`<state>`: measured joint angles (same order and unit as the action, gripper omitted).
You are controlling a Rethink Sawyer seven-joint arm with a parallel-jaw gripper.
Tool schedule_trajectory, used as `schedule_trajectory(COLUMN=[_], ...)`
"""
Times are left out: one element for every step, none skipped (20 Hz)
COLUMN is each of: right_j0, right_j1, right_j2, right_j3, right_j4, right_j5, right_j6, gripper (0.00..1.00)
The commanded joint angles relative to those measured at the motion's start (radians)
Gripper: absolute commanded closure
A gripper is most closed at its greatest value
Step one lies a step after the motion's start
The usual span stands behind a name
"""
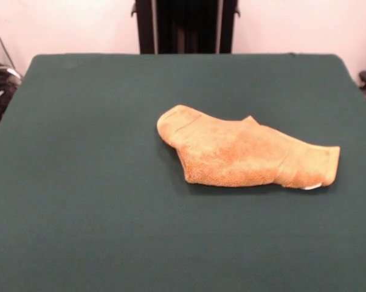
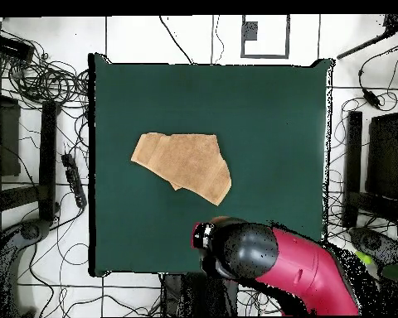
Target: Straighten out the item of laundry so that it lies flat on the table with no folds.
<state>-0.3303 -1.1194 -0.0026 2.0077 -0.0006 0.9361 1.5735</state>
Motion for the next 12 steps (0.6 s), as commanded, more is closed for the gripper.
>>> schedule_trajectory(right_j0=[-0.112, -0.114, -0.115, -0.117, -0.118, -0.119, -0.119, -0.118, -0.116, -0.112, -0.107, -0.098], right_j1=[0.140, 0.140, 0.138, 0.137, 0.136, 0.136, 0.134, 0.133, 0.129, 0.129, 0.132, 0.136], right_j2=[0.152, 0.154, 0.157, 0.161, 0.164, 0.166, 0.165, 0.165, 0.163, 0.161, 0.161, 0.159], right_j3=[-0.093, -0.091, -0.090, -0.088, -0.089, -0.089, -0.087, -0.086, -0.083, -0.080, -0.078, -0.074], right_j4=[-0.004, -0.002, -0.002, 0.000, -0.002, -0.004, -0.003, -0.002, 0.001, 0.006, 0.006, 0.009], right_j5=[0.705, 0.698, 0.700, 0.697, 0.699, 0.699, 0.699, 0.699, 0.699, 0.696, 0.696, 0.692], right_j6=[-0.025, -0.025, -0.022, -0.018, -0.018, -0.018, -0.017, -0.018, -0.019, -0.017, -0.015, -0.007], gripper=[0.00, 0.00, 0.00, 0.00, 0.00, 0.00, 0.00, 0.00, 0.00, 0.00, 0.00, 0.00])
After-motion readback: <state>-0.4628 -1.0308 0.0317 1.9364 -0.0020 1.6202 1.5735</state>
